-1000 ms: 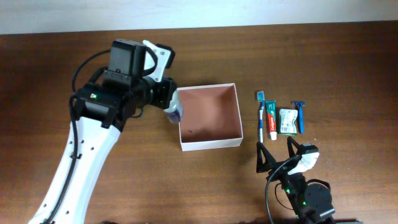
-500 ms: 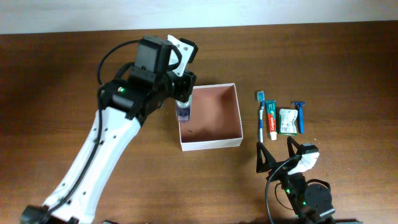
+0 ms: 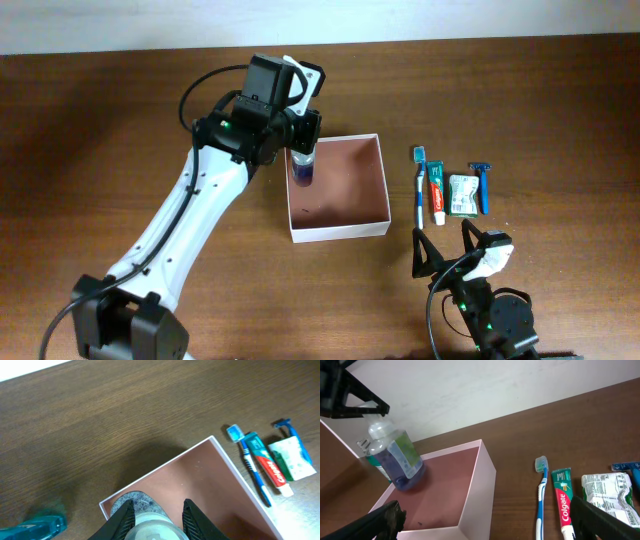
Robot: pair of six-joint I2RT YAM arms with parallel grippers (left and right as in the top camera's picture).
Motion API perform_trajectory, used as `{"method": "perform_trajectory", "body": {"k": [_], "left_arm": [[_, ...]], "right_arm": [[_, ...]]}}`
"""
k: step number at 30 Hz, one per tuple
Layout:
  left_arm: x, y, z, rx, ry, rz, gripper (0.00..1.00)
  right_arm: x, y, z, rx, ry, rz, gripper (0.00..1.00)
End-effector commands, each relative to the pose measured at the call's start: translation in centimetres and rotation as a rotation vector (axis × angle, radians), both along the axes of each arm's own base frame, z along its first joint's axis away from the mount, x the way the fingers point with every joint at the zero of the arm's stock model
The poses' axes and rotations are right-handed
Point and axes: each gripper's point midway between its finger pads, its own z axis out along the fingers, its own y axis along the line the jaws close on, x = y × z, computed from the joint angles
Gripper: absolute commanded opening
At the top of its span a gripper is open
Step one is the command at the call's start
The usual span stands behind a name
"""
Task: Pack container
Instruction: 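Lift the soap bottle with left gripper and lower it into box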
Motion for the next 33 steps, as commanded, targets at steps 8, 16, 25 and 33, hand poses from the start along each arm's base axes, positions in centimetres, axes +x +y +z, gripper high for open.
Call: {"method": "perform_trajectory", "body": {"k": [8, 16, 25, 33], "left_arm": [[2.5, -0.4, -1.1, 0.02, -0.036, 0.031, 0.31], [3.0, -0.6, -3.8, 0.042, 0.01, 0.031, 0.31], [3.1, -0.5, -5.0, 0.075, 0.025, 0.015, 0.32], [2.5, -0.2, -5.6, 0.106, 0.046, -0.004, 0.46]], "right_arm": [[0.1, -0.4, -0.2, -0.004, -0.001, -0.021, 0.98], [0.1, -0.4, -0.2, -0.004, -0.001, -0.021, 0.98], [0.1, -0.4, -0.2, -0.004, -0.001, -0.021, 0.98], [0.1, -0.4, -0.2, -0.004, -0.001, -0.021, 0.99]]}}
